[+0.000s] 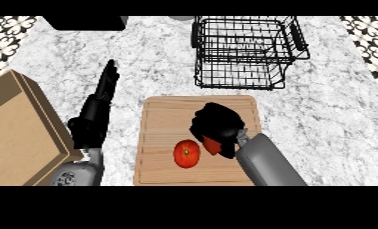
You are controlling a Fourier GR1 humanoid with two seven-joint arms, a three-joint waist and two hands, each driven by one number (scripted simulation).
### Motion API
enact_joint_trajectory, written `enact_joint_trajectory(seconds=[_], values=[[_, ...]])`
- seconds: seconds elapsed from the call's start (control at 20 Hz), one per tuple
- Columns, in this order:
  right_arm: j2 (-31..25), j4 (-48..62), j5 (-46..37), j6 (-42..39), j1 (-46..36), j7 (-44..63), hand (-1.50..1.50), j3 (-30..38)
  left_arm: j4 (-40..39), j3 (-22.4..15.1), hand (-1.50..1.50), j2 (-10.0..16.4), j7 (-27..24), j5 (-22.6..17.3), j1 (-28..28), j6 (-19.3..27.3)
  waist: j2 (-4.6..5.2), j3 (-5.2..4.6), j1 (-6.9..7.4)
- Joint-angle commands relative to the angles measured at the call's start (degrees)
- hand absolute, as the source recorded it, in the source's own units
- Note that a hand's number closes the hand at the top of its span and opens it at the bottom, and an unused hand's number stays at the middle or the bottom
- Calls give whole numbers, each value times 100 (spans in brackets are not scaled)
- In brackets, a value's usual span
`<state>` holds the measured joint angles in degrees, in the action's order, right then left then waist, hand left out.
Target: Pick the bell pepper from the cutting board and place it in the tiered basket
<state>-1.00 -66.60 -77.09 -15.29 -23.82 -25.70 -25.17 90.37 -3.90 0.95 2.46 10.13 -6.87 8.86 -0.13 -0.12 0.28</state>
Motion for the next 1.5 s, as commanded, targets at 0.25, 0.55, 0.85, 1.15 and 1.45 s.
enact_joint_trajectory(seconds=[0.25, 0.55, 0.85, 1.15, 1.45], values=[[100, 226, -430, -618, 205, 4281, 150, 672, -15, 73, 0, 35, 41, 28, -15, 55, -37, -12, -125], [100, -470, 506, -714, -216, 7026, 150, -157, -55, -111, 0, -36, 79, 53, -137, -44, -9, 12, 218], [100, -1417, 1217, -929, -1009, 9262, 150, -961, -266, -84, 0, -42, -260, 42, -95, -34, -10, 5, 122], [97, -2405, 1374, -1428, -1994, 10282, 150, -991, -251, -35, 0, -79, 24, 77, -200, 67, -59, 0, 28], [94, -2513, 1753, -1808, -3048, 10606, 150, -272, -113, 18, 0, 59, -36, -13, -54, -79, -50, -3, 81]])
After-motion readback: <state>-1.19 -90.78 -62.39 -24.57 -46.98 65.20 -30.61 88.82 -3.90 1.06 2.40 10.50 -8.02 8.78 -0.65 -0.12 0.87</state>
